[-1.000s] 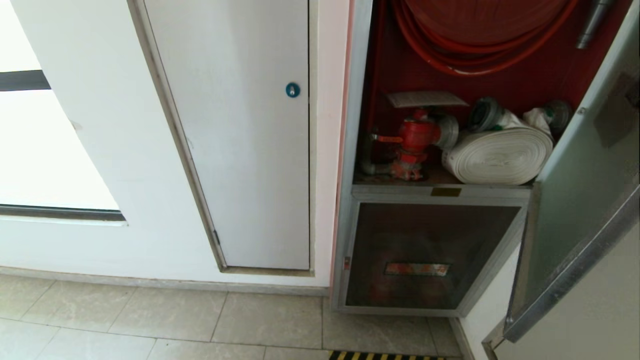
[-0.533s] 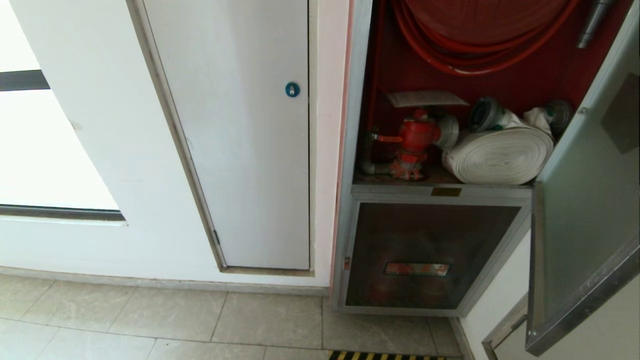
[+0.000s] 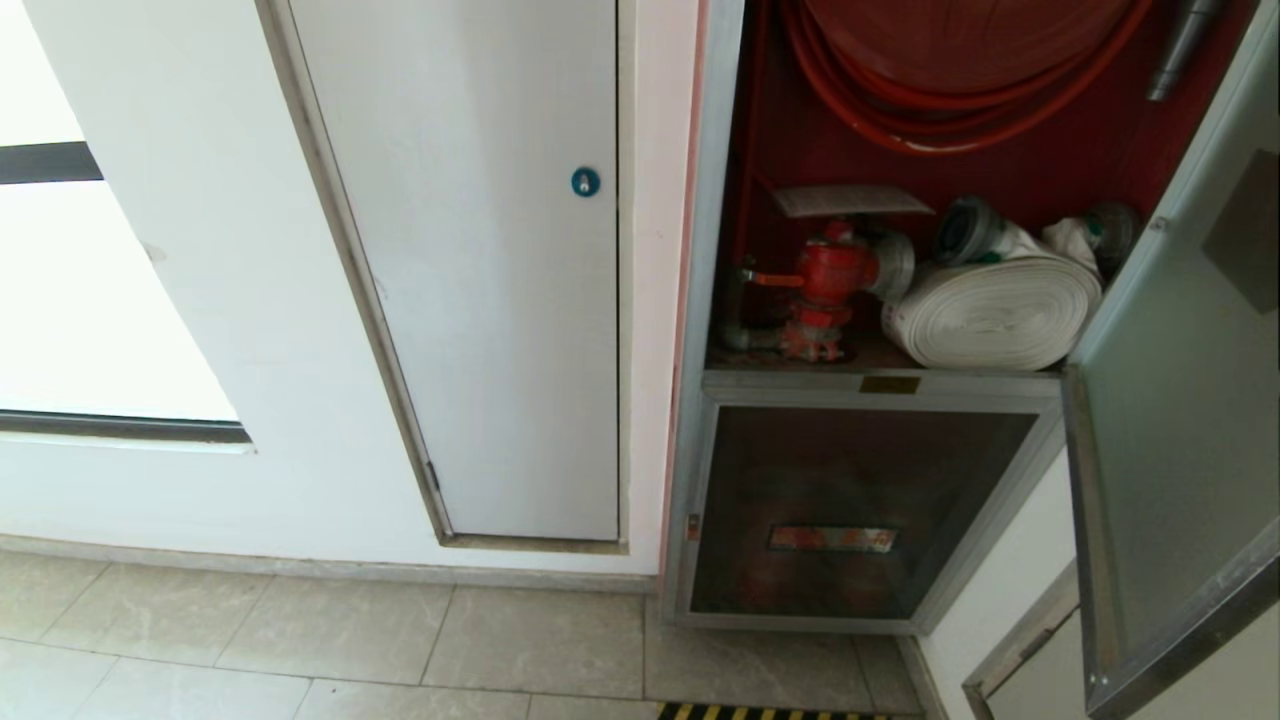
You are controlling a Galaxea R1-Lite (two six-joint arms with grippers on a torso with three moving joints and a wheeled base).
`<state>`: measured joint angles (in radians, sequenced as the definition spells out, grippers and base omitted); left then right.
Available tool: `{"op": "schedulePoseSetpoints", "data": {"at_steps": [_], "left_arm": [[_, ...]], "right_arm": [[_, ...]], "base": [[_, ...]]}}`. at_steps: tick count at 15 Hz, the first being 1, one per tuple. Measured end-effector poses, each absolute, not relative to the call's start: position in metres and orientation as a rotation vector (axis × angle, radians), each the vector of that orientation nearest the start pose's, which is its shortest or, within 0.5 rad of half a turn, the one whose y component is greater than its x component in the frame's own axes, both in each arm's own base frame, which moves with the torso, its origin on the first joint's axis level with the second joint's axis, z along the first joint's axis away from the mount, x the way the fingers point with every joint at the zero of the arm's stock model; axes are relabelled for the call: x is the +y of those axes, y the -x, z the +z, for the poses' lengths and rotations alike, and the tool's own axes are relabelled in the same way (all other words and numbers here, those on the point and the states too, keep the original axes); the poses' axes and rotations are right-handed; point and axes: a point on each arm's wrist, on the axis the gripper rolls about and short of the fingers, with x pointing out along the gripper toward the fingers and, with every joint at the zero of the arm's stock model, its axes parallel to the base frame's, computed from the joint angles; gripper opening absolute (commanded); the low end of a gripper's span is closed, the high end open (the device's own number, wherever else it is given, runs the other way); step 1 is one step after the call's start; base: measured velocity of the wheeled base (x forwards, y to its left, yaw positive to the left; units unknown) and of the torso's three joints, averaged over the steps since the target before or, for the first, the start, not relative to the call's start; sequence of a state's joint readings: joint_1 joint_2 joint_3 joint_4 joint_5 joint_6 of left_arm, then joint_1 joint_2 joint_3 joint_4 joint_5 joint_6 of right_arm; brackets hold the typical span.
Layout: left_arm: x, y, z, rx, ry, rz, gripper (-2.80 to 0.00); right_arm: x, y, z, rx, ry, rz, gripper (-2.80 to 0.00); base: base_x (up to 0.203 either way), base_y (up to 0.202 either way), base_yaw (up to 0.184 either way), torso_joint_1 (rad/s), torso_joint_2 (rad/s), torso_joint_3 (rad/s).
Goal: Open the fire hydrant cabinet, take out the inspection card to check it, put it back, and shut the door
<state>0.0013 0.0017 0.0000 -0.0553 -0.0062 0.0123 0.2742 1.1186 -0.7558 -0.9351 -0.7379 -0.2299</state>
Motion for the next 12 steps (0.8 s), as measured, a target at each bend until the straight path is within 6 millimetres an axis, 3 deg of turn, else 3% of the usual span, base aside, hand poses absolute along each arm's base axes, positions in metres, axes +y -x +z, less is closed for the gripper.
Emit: {"op": "schedulePoseSetpoints", "data": {"at_steps": [12], "left_arm": [[0.000, 0.023, 0.081, -0.053, -0.012, -0.005, -2.80]], "right_arm": [[-0.001, -0.130, 0.337, -0.483, -0.020, -0.681, -2.80]], "base": [[0.000, 0.000, 0.000, 0.000, 0.00, 0.000]]}}
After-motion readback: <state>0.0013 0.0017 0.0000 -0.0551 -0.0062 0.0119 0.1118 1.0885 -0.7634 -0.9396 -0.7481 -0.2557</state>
